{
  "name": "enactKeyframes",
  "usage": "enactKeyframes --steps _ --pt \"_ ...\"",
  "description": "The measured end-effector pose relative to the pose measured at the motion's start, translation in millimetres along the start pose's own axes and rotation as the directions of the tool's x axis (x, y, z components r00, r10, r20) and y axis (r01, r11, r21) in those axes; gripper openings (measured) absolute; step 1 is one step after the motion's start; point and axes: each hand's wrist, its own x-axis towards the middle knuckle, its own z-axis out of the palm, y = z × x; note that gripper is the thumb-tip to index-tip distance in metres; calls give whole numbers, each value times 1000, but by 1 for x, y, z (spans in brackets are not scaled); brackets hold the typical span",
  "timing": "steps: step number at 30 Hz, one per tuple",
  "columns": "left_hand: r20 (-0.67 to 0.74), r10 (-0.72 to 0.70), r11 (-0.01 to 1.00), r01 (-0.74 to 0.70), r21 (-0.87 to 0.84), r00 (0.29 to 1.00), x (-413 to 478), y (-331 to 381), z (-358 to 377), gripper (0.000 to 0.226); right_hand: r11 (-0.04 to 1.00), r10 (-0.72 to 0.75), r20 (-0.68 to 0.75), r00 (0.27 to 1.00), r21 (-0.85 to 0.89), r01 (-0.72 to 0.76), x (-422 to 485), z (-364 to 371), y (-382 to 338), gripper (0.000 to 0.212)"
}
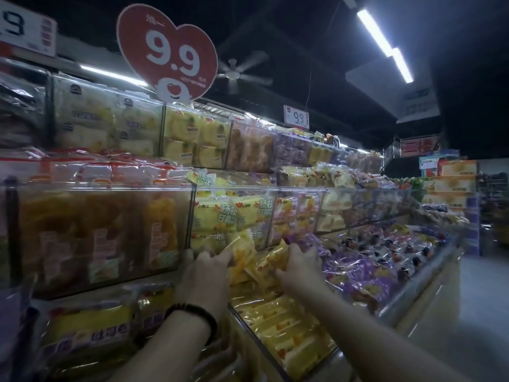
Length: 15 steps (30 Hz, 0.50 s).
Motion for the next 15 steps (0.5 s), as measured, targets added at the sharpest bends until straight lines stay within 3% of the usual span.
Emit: enactKeyframes --steps 2,6,9,13,15 --pt "-7 -14 995 15 102 1000 1 -1 2 49 994 -84 -29 996 -70 82 -3 0 -4 75" --pt "-23 17 1000 -17 -18 1000 8 -10 3 62 958 -257 133 957 -93 270 -1 -5 -5 91" --pt "10 17 999 -17 50 1000 7 -7 0 59 942 -264 159 951 -171 290 5 -10 -1 71" --pt "112 -24 999 19 48 993 5 -8 -2 54 953 -287 139 948 -62 298 15 -23 7 31" --pt "72 -17 1000 16 13 997 6 -8 -2 40 944 -325 133 936 -7 329 21 -27 13 31"
